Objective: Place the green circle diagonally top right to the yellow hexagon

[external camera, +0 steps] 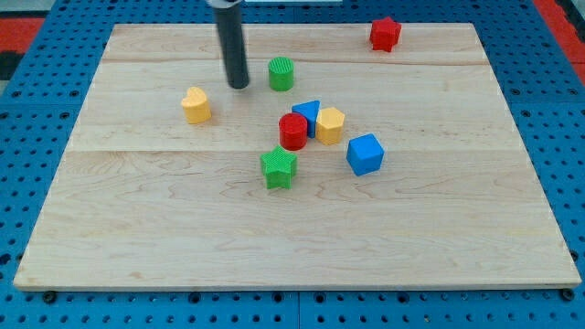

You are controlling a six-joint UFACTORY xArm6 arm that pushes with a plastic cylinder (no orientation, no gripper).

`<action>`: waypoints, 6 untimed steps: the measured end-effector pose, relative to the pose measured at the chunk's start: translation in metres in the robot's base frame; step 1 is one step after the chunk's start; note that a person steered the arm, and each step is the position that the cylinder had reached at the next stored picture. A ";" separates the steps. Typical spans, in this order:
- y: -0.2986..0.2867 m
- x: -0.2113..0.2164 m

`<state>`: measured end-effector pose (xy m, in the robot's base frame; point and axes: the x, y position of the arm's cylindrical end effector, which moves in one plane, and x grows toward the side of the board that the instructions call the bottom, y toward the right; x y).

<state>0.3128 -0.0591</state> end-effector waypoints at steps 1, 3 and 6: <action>0.035 -0.016; 0.103 -0.018; 0.130 0.008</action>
